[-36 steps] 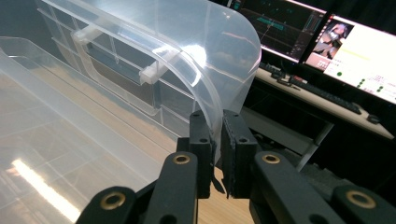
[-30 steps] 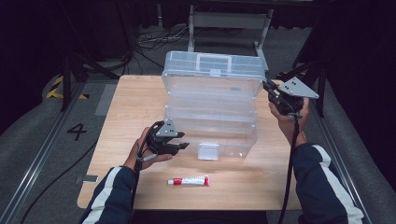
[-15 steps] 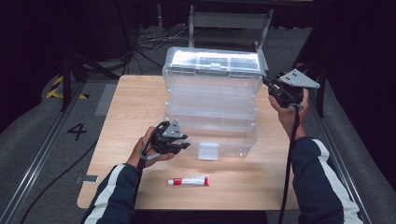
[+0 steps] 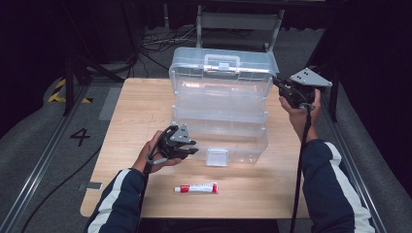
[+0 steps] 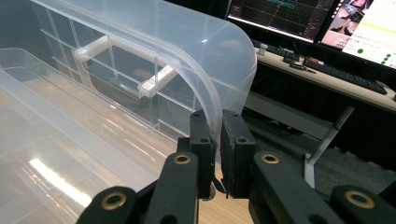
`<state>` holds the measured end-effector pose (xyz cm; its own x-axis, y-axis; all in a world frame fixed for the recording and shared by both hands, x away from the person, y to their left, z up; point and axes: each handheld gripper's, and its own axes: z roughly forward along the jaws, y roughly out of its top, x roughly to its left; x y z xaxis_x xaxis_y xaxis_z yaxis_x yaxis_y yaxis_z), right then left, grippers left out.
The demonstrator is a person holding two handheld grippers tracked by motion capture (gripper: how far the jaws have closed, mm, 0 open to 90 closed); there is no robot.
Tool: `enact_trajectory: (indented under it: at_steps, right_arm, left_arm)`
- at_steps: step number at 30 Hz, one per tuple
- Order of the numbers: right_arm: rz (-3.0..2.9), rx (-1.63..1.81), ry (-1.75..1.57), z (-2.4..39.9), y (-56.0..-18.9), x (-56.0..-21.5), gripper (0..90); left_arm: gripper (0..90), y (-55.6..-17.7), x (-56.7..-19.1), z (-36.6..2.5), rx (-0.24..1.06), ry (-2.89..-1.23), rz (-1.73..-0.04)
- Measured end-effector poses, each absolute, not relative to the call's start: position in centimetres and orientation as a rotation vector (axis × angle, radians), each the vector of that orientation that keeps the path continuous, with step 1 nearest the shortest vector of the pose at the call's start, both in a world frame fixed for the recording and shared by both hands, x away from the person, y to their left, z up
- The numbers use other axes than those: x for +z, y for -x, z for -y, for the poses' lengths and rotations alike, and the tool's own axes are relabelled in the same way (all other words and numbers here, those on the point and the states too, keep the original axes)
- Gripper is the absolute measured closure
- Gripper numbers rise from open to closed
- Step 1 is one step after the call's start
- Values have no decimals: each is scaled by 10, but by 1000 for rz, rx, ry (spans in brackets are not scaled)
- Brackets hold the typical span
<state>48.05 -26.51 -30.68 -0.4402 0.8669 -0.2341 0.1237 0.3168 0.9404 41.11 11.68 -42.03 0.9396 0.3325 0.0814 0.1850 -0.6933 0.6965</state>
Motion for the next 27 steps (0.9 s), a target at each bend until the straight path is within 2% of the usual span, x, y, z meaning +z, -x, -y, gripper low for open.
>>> enact_trajectory:
  at_steps: [27]
  right_arm:
    - [-1806, 1167, -906, 262, -490, -304, 845]
  left_arm:
    - [746, -414, -421, -115, 246, -2359, -320]
